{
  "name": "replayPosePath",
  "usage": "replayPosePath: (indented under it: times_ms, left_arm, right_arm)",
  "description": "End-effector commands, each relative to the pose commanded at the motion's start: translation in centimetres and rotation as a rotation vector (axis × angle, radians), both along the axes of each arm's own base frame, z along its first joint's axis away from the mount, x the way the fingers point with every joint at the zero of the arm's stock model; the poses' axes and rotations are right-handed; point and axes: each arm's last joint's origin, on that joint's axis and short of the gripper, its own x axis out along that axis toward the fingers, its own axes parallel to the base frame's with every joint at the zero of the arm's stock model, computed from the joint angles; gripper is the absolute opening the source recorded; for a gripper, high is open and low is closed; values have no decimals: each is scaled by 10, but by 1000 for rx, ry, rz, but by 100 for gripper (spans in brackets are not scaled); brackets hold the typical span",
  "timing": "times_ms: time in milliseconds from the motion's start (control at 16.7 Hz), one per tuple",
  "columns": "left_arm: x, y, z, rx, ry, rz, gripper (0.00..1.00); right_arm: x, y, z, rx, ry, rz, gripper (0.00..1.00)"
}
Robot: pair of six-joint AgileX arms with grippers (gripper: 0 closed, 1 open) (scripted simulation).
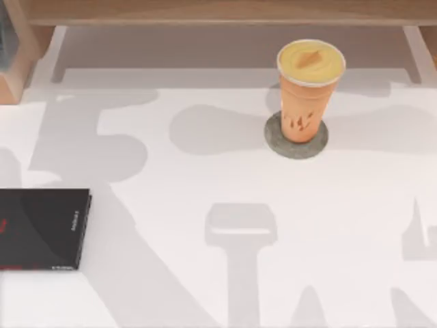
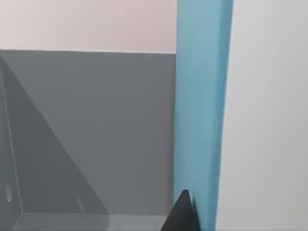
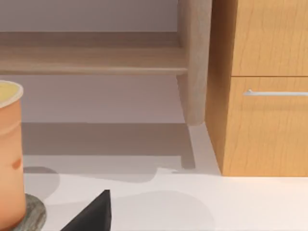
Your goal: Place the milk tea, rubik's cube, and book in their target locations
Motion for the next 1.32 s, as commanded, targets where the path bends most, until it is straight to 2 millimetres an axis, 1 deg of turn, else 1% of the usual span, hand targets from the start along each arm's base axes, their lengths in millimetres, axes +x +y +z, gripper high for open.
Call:
replayPosePath:
  times_ms: [240, 480, 600, 720, 900, 1080, 1200, 1320]
  left_arm:
    - [-9, 0, 9, 0, 0, 0, 0]
    - [-8, -2, 9, 2, 0, -4, 0]
    - [-12, -5, 13, 34, -6, 3, 0]
    - [-23, -11, 23, 112, -24, 30, 0]
    - [-55, -19, 49, 307, -64, 114, 0]
    - [-103, -40, 76, 579, -100, 211, 0]
    - [-139, -58, 82, 791, -94, 262, 0]
    - [-172, -76, 72, 1001, -55, 287, 0]
  right_arm:
    - [0, 0, 0, 0, 0, 0, 100]
    - [0, 0, 0, 0, 0, 0, 100]
    - [0, 0, 0, 0, 0, 0, 100]
    - [0, 0, 0, 0, 0, 0, 100]
    - [0, 0, 0, 0, 0, 0, 100]
    - [0, 0, 0, 0, 0, 0, 100]
    - [0, 0, 0, 0, 0, 0, 100]
    - [0, 0, 0, 0, 0, 0, 100]
